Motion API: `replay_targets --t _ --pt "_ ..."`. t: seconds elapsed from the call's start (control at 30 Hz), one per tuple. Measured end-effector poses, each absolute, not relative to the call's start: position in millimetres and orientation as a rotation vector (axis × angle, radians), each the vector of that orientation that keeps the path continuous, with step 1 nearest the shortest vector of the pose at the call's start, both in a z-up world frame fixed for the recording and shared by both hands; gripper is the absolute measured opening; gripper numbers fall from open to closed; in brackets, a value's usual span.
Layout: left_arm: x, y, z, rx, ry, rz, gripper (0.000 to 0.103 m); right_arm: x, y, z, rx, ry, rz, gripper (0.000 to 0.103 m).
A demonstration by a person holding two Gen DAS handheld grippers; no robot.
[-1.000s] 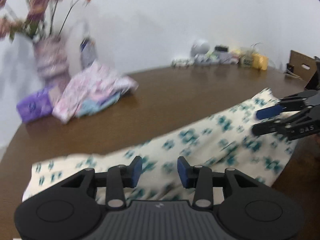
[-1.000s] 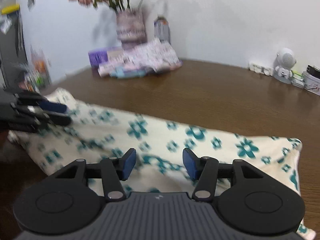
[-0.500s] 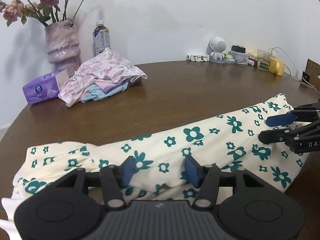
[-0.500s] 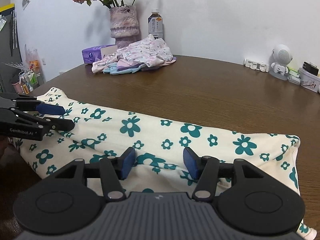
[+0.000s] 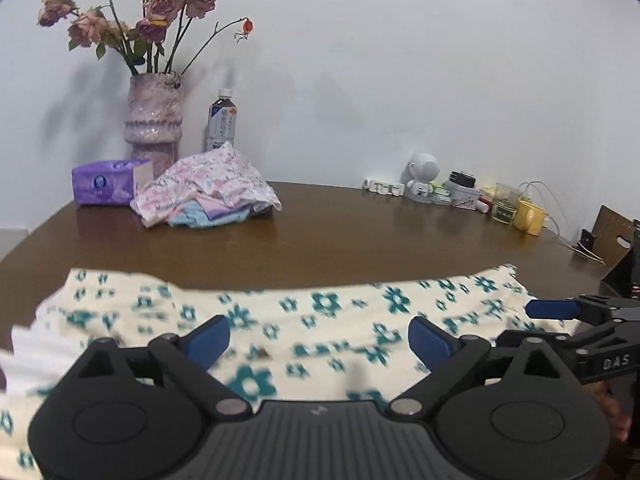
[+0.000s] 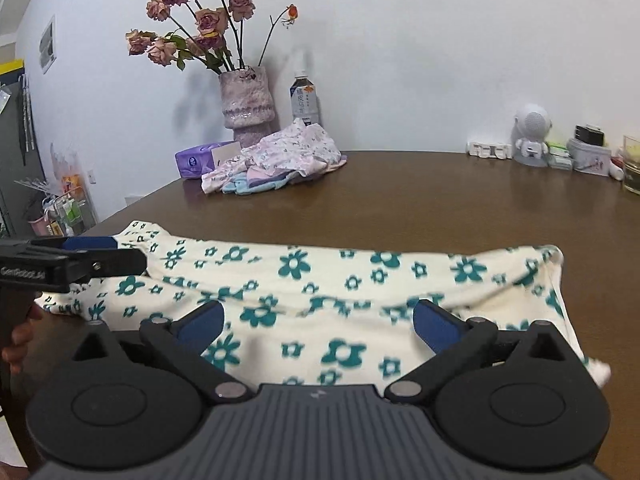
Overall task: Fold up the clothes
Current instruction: 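Pull both tools back from the dress to view the folded strip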
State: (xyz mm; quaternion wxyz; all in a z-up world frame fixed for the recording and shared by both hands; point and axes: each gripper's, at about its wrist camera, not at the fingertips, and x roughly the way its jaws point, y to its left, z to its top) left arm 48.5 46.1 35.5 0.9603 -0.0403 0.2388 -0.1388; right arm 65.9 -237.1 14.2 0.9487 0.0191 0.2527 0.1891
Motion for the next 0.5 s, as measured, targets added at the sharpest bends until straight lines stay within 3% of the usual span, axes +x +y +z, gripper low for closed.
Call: replay_targets --t 0.5 --pt "8 43 5 -0.126 0.482 -0.260 0.098 21 -239 -1 0.074 0.486 0.338 0.103"
